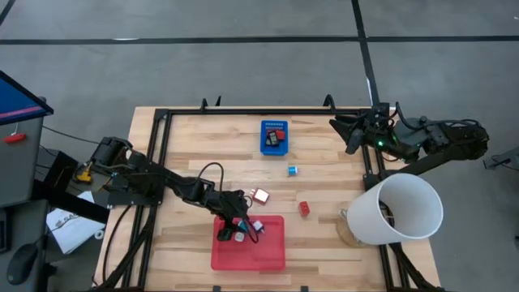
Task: Pick & Place Office items
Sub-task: Put the blue charger adapter into the red bin
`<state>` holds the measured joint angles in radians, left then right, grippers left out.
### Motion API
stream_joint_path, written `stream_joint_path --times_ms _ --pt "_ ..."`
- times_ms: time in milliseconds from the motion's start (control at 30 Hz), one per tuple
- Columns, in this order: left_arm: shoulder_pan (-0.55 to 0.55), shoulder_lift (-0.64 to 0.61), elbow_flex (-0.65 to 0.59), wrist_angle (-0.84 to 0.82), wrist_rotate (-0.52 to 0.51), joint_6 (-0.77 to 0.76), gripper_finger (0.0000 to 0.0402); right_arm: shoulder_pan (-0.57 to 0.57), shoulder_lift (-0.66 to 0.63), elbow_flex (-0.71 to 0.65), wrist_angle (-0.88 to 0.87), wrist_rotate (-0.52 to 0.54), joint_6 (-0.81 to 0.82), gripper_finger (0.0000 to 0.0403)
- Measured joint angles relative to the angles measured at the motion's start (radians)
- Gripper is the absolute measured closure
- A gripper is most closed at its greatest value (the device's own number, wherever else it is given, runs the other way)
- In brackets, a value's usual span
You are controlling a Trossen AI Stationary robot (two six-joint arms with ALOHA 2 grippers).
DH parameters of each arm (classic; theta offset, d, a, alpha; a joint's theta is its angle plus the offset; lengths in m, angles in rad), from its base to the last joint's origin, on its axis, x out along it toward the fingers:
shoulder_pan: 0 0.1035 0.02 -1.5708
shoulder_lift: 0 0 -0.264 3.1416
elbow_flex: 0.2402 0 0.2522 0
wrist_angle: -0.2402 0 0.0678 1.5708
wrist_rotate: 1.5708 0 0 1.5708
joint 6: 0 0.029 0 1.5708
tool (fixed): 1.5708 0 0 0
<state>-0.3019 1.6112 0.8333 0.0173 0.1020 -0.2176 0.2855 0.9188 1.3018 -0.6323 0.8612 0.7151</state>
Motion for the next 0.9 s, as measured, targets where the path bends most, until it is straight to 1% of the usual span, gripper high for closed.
stream_joint_path --times_ms 133,233,300,367,433,533,600,700,833,900 --pt "0.002 -0.019 0.0 -0.003 -0.015 0.014 0.0206 0.0 0.0 0.0 -0.004 0.0 -0.007 0.0223" --pt "0.011 -0.07 0.0 -0.015 -0.069 0.024 0.0225 -0.001 0.003 0.0 -0.045 -0.004 0.0 0.0223" --pt "0.021 -0.112 0.0 -0.053 -0.12 0.026 0.0235 -0.01 0.005 0.0 -0.098 -0.026 0.034 0.0223" --pt "0.029 -0.162 0.0 -0.146 -0.182 0.026 0.0243 -0.029 0.016 0.0 -0.133 -0.056 0.069 0.0223" --pt "0.037 -0.22 0.0 -0.257 -0.252 0.023 0.0248 -0.054 0.021 0.0 -0.156 -0.109 0.09 0.0223" --pt "0.056 -0.314 -0.001 -0.412 -0.346 0.004 0.0249 -0.094 0.048 0.0 -0.157 -0.179 0.089 0.0223" --pt "0.076 -0.381 -0.001 -0.452 -0.383 0.001 0.0248 -0.129 0.072 0.0 -0.161 -0.259 0.066 0.0223" --pt "0.107 -0.471 -0.001 -0.464 -0.417 -0.003 0.0244 -0.223 0.113 0.0 -0.18 -0.41 -0.002 0.0223" --pt "0.143 -0.564 -0.001 -0.461 -0.451 -0.033 0.0239 -0.369 0.169 -0.038 -0.175 -0.627 -0.175 0.0223" --pt "0.151 -0.599 -0.001 -0.467 -0.465 -0.034 0.0236 -0.458 0.198 -0.077 -0.166 -0.753 -0.257 0.0223"
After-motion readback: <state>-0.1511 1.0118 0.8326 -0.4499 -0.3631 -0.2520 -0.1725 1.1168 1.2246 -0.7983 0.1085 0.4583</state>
